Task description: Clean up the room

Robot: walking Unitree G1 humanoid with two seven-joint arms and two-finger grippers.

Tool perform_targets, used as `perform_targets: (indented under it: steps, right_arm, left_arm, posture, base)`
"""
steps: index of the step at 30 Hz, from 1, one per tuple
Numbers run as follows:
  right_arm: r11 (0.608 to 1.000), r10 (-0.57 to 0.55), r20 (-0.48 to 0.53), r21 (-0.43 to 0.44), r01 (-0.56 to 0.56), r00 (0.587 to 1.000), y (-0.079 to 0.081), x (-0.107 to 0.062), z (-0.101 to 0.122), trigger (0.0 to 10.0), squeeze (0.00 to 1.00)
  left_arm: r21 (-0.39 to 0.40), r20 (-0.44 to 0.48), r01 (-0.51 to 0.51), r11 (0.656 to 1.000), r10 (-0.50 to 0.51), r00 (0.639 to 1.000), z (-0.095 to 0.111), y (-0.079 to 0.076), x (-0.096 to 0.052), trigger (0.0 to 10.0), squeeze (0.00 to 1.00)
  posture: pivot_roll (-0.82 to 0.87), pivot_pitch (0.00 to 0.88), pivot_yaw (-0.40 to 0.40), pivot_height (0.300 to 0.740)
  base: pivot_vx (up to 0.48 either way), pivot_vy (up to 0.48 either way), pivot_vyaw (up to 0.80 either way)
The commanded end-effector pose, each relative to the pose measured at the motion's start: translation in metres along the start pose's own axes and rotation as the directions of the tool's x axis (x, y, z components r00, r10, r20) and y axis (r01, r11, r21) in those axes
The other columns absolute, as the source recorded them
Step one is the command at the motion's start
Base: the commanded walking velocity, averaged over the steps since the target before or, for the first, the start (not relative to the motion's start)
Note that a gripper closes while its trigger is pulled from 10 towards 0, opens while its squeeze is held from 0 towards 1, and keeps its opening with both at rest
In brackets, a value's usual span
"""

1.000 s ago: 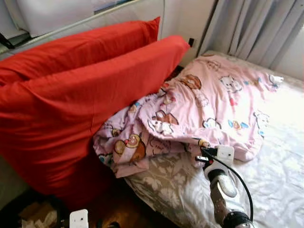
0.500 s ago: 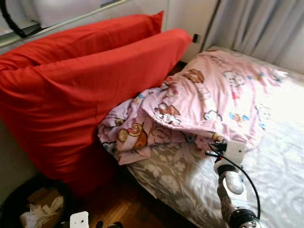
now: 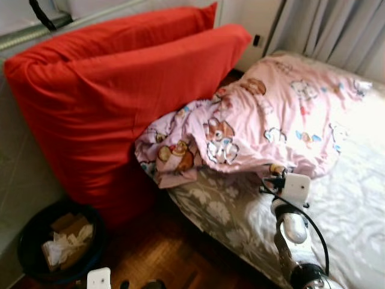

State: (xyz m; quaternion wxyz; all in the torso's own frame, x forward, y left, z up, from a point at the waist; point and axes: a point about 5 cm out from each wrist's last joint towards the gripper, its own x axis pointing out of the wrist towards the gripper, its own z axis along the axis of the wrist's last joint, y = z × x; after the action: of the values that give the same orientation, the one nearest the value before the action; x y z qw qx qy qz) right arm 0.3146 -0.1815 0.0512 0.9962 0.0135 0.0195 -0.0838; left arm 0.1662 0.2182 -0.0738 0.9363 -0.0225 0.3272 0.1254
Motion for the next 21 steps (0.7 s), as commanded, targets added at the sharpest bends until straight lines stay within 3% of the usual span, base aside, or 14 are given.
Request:
perform_targets:
  steps: [1,17,21]
  right_arm:
    - [1.0,-0.006,0.033,-0.017,0.007,0.999,-0.003,0.001,0.005,10.0,0.0]
    - [0.999,-0.021,0.086,-0.041,0.024,0.996,-0.006,0.003,0.014,10.0,0.0]
    - [0.993,0.052,0.133,-0.111,-0.037,0.99,0.001,0.004,0.022,10.0,0.0]
  left_arm:
    - [-0.001,-0.051,-0.001,1.0,0.001,0.999,-0.014,0.0,-0.006,10.0,0.0]
    - [-0.004,-0.057,-0.001,1.0,0.001,0.998,-0.014,0.0,-0.006,10.0,0.0]
    - [0.0,-0.059,-0.006,1.0,0.006,0.998,-0.014,0.0,-0.006,10.0,0.0]
  posture:
    - [0.01,0.135,-0.066,0.74]
    - [0.01,0.141,-0.071,0.74]
    - [0.0,0.143,-0.072,0.74]
  base:
    - [-0.274,0.0,0.0]
    - [-0.276,0.0,0.0]
    - [-0.077,0.0,0.0]
